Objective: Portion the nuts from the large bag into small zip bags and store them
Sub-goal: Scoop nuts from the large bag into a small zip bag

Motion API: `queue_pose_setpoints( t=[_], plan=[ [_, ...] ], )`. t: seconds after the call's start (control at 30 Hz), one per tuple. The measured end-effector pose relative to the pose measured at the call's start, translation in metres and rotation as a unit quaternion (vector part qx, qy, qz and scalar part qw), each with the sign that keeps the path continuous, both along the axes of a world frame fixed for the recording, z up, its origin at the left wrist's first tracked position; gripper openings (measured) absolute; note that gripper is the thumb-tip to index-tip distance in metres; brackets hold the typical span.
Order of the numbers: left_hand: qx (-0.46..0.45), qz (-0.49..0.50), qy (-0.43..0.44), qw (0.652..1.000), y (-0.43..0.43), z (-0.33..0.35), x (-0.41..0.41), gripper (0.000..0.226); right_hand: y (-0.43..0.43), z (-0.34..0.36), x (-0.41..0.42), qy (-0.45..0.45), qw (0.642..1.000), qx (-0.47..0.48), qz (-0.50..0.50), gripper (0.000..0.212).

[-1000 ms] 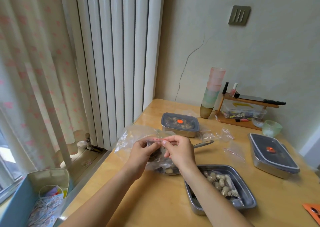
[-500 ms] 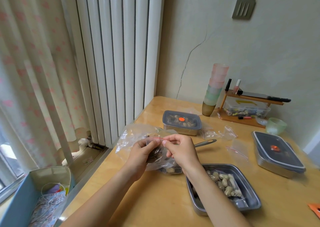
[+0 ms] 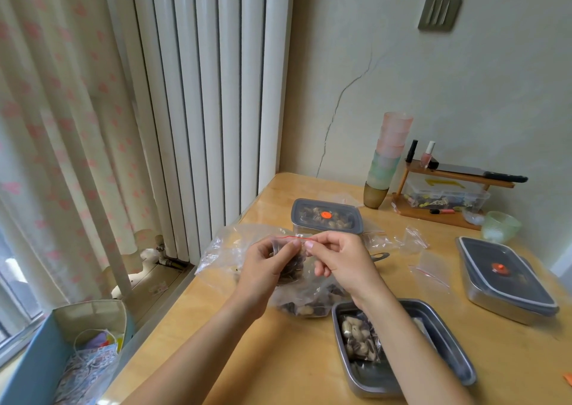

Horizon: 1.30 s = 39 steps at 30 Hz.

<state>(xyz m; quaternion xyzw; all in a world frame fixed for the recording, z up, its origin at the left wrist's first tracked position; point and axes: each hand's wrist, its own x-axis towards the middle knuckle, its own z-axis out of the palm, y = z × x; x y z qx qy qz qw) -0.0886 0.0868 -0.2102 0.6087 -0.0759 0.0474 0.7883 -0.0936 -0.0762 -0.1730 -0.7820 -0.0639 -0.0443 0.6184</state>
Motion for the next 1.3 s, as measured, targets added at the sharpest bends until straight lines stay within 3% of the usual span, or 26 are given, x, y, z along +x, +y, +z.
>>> queue_pose_setpoints(
  t=[0.23, 0.57, 1.3],
  plan=[
    [0.006, 0.006, -0.016, 1.0, -0.013, 0.002, 0.001, 0.01, -0.008, -0.007, 0.001, -0.018, 1.0, 0.015, -0.014, 0.006],
    [0.043, 0.038, -0.053, 0.997, -0.021, -0.013, 0.002, 0.012, -0.003, -0.018, -0.001, -0.043, 0.997, -0.041, -0.044, 0.011],
    [-0.026, -0.016, -0.051, 0.998, -0.015, -0.009, -0.003, 0.018, -0.009, -0.012, -0.009, -0.016, 0.999, -0.037, 0.008, 0.01]
  ],
)
